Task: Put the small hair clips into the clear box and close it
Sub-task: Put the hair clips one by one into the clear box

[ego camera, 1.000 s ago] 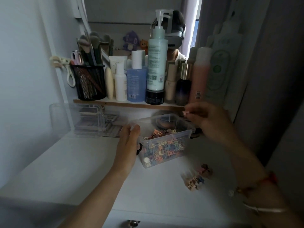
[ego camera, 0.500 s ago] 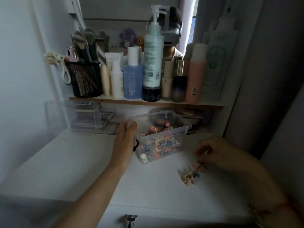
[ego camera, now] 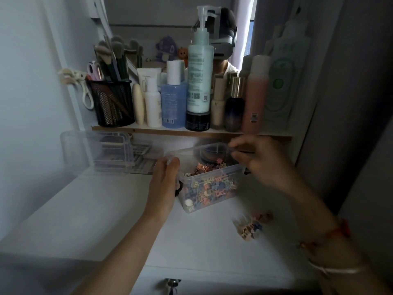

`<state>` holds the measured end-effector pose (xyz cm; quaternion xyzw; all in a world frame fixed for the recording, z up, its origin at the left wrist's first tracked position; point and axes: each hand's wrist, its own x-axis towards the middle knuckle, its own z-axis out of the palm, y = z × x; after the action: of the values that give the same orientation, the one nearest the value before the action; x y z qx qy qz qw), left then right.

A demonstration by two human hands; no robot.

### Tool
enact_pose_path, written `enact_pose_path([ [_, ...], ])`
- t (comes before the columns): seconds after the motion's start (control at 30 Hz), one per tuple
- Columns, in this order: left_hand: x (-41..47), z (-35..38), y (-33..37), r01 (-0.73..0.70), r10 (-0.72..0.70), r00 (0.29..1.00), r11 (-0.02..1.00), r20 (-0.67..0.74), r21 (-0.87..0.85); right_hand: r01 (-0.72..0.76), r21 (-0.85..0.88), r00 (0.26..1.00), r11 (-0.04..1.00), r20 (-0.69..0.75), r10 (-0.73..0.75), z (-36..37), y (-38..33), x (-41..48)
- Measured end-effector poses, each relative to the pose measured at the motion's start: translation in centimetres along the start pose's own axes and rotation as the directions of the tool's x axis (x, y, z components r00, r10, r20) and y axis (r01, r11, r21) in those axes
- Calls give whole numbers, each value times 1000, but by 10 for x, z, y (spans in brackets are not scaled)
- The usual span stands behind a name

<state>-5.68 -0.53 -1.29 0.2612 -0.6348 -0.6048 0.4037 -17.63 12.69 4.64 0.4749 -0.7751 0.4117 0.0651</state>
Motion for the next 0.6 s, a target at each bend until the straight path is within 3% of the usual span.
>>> enact_pose_path([
  [0.17,-1,1,1,-13,13,1000,1000,10,3,-96,10,995,995,39,96,-20,19,-28],
  [0.23,-1,1,1,-15,15,1000,1000,10,-3,-139,-59,975,988,168,147,-25,25,-39],
  [0.37,-2,1,0,-18,18,1000,1000,12,-2,-143,-238,867,961,438,238,-18,32,-49],
  [0.5,-1,1,1,-16,16,1000,1000,3,4,-102,-301,873,948,430,231,-11,30,-48],
  [0.6,-1,2,0,-15,15,1000,1000,3,0,-133,-75,953,988,265,148,-17,17,-41],
])
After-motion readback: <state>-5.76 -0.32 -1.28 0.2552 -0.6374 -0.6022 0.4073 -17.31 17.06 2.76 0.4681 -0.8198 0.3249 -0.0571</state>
